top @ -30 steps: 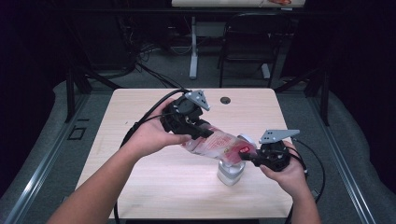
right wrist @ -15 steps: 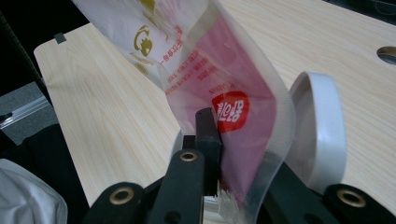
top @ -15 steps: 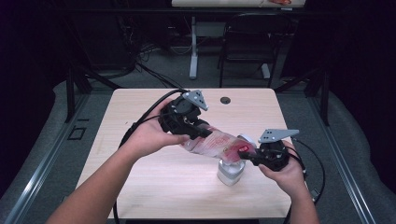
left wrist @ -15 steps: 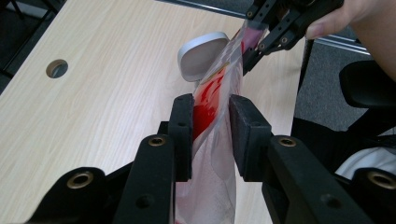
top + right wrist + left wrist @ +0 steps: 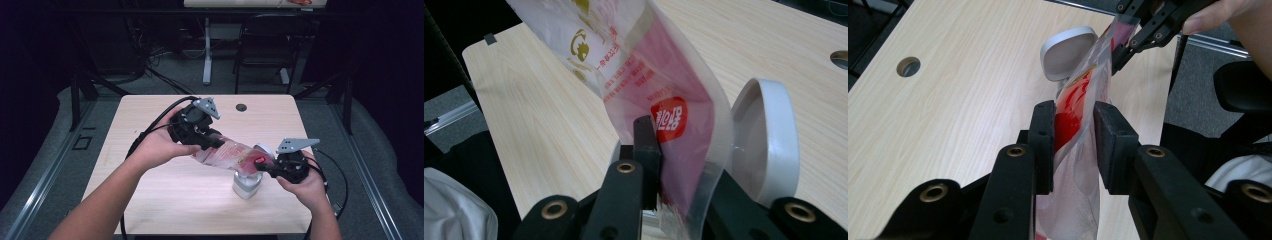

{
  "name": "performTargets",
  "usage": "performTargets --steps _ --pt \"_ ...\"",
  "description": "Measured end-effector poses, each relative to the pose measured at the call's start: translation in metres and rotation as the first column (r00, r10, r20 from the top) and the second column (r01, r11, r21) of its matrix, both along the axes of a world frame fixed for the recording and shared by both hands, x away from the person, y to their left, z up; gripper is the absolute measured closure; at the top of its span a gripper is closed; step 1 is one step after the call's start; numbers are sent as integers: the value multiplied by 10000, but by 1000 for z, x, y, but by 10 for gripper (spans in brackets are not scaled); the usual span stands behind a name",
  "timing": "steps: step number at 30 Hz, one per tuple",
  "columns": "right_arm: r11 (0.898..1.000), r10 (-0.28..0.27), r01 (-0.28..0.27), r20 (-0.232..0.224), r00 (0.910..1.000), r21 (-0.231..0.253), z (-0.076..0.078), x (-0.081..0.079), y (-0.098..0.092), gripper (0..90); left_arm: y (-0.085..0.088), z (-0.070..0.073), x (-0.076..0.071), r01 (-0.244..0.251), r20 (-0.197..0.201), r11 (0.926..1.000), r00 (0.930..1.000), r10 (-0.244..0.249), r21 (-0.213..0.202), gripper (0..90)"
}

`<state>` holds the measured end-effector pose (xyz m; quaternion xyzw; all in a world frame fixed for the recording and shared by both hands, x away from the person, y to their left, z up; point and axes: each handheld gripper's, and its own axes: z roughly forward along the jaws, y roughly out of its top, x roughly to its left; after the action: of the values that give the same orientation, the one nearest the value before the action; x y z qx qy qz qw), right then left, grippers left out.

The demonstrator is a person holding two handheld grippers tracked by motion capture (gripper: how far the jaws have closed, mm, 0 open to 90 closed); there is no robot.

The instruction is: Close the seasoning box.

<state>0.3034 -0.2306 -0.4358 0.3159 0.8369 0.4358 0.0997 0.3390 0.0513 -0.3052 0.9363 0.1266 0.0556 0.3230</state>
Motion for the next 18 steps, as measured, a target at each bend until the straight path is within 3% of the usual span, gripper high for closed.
performTargets --steps 9,18 --pt "10000 16 -16 17 10000 42 0 0 0 877 6 -7 2 -114 -162 9999 9998 114 -37 719" --pt "9999 -4 1 174 9998 166 2 -1 -1 877 9 -7 -1 -99 -63 9999 9999 99 -100 719"
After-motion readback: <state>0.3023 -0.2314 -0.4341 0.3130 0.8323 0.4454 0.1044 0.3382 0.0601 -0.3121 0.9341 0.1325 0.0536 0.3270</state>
